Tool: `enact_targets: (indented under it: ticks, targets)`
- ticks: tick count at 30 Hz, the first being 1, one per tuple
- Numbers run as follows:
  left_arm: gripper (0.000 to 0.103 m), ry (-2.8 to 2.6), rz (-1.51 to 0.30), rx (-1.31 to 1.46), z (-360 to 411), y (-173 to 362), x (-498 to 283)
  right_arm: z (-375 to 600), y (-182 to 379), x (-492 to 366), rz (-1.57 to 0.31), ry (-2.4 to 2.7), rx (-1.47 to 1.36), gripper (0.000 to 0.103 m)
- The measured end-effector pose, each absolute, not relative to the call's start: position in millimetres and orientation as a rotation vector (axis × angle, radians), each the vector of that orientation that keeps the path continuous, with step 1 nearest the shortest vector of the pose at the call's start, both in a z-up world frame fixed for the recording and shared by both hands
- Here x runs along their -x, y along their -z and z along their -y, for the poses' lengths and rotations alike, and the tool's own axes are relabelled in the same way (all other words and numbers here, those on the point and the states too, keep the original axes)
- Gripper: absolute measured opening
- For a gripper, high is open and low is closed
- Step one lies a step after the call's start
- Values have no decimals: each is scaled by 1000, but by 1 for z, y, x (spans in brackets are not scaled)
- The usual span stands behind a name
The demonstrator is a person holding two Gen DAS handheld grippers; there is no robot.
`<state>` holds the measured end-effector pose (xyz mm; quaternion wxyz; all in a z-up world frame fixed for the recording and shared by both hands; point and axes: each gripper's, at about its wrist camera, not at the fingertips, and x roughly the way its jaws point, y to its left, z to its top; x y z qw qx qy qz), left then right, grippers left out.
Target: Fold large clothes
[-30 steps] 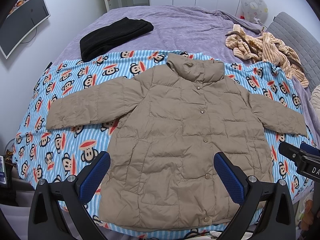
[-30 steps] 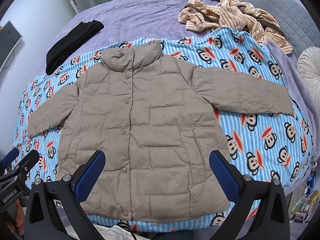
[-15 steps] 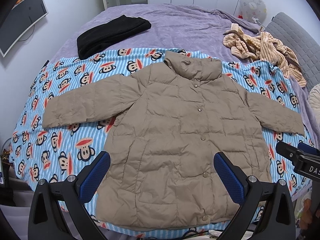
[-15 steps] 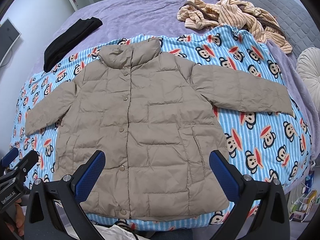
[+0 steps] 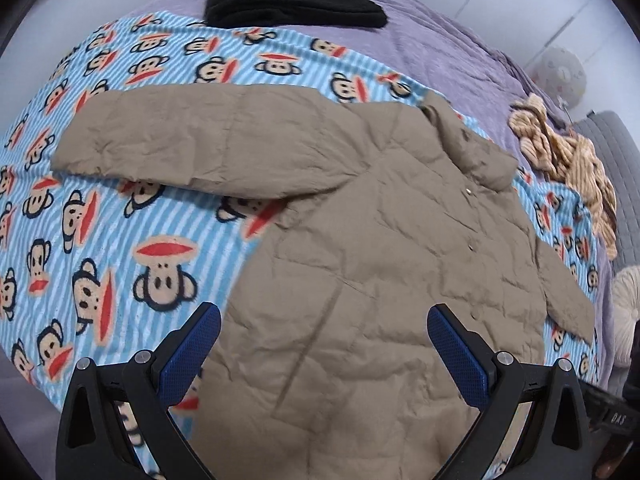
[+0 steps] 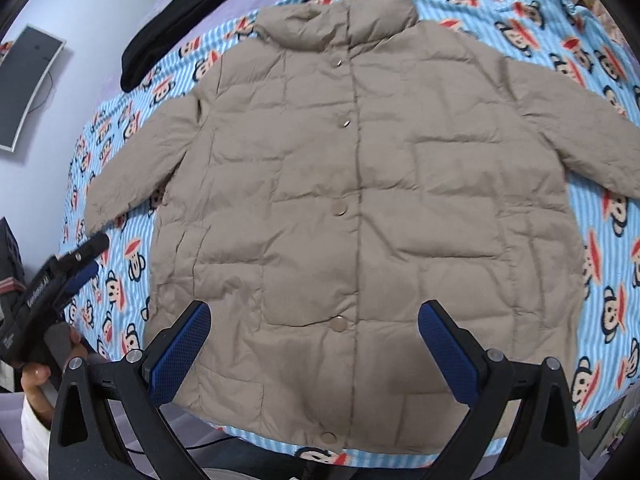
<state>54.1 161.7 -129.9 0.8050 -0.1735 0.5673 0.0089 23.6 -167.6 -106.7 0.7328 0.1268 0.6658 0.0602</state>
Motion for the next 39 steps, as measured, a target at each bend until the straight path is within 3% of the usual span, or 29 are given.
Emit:
enact_targets:
  ticks: [11,18,21,23,24,25,26,27,28,33,39]
  targets:
    - [103,-200,-1118,684,-334,241,-124,86,170,-75,-1435,-237,-297,103]
    - [101,-305,-1034,713,-372,257,-174,68,174,-118,-1357,-252,-311,103]
    - [37,-367,-1044,583,-370,253,-195,55,178,-136,-1334,-277,-315,103]
    - [12,-344,-1033,554,-371,245,-198,48,178,-146,-1304,-290,-317,102]
    - [10,-345,-1031,529,-370,238,-200,43,178,-151,-1288,-295,-319,99]
    - [7,-347,-1016,498,-368,230,-200,37,179,-158,-1268,-306,-328,80]
    - [7,-341,-997,467,-365,221,-198,33,180,-163,-1259,-324,-339,40]
    - [7,-337,-974,440,-364,211,-193,29,184,-169,-1265,-345,-355,22]
    - [7,-331,-949,414,-361,200,-190,23,189,-177,-1271,-365,-384,13]
    - [7,-241,-838,304,-330,143,-180,-7,223,-203,-1283,-420,-447,13]
    - [7,-10,-758,132,-239,95,-184,-14,253,-209,-1361,-455,-501,13]
